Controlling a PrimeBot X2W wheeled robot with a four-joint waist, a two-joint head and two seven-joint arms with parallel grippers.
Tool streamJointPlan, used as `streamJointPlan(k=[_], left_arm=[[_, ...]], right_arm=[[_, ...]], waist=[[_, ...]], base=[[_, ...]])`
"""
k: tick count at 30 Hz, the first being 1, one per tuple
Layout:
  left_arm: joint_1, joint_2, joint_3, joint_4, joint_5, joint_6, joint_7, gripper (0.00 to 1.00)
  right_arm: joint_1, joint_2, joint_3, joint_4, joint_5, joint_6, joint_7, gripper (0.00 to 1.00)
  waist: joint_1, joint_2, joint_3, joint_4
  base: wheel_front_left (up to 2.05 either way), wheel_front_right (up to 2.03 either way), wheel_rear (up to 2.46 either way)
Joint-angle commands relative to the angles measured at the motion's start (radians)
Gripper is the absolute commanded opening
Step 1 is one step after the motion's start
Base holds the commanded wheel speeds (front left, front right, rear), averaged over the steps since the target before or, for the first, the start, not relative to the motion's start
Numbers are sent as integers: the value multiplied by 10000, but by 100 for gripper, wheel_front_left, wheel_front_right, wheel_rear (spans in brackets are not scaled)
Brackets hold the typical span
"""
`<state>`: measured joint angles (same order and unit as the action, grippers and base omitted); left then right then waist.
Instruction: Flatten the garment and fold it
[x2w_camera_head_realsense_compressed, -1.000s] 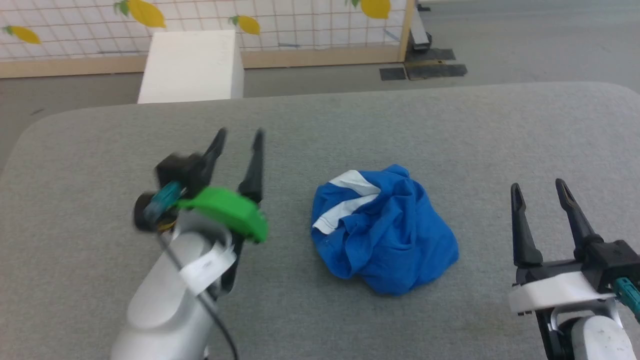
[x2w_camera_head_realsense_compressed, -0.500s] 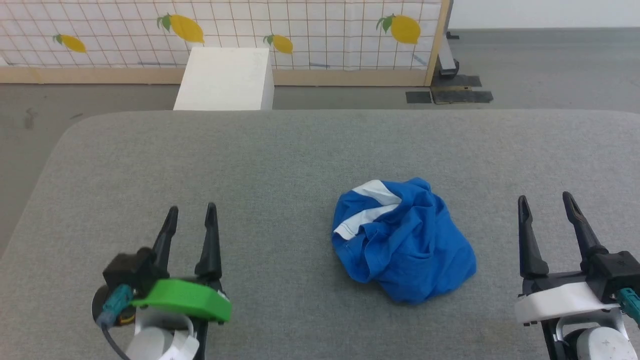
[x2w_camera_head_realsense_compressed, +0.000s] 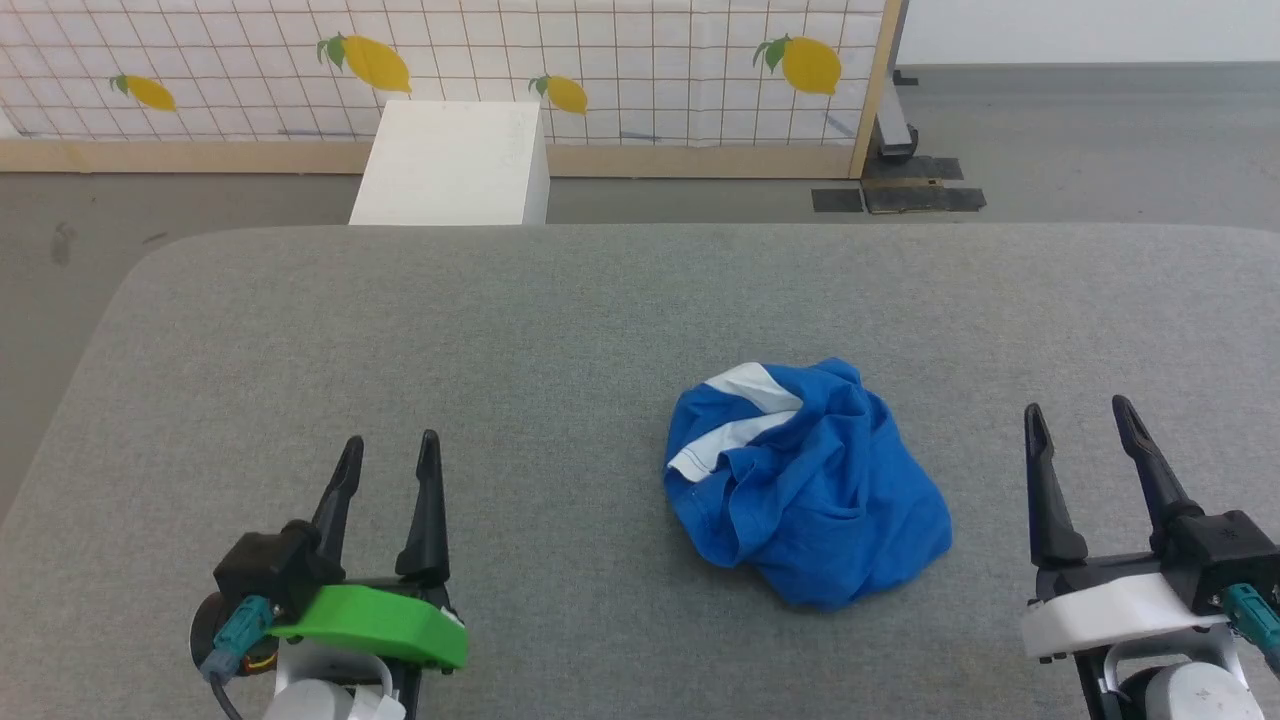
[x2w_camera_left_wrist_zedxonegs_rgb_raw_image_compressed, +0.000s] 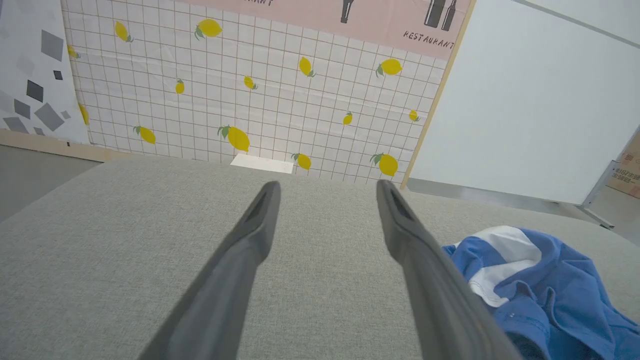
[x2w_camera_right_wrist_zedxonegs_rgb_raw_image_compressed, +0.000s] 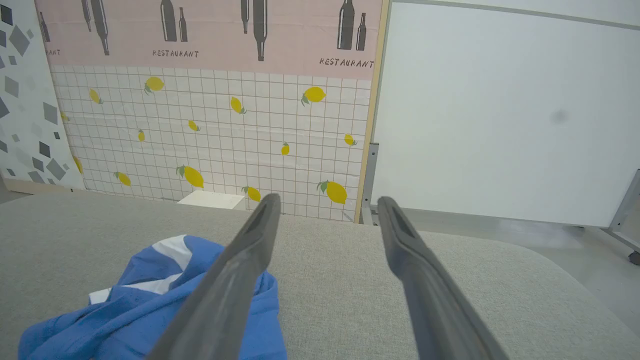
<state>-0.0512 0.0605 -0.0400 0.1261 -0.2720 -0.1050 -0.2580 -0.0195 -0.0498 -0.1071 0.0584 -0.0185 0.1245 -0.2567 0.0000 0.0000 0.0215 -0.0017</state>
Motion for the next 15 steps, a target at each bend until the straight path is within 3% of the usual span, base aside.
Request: streamJointPlan(k=[1, 15], left_arm=[[124, -49, 53, 37, 109, -52, -37, 100], [150, -99, 131, 98, 41, -119, -37, 100]], right_arm=[[117, -4, 16, 31, 5, 62, -51, 100], [110, -4, 67, -14, 14, 62, -51, 100]], waist=[[0, 0, -19, -4], [0, 0, 8, -24]], base=[[0, 0, 0], [0, 0, 0]])
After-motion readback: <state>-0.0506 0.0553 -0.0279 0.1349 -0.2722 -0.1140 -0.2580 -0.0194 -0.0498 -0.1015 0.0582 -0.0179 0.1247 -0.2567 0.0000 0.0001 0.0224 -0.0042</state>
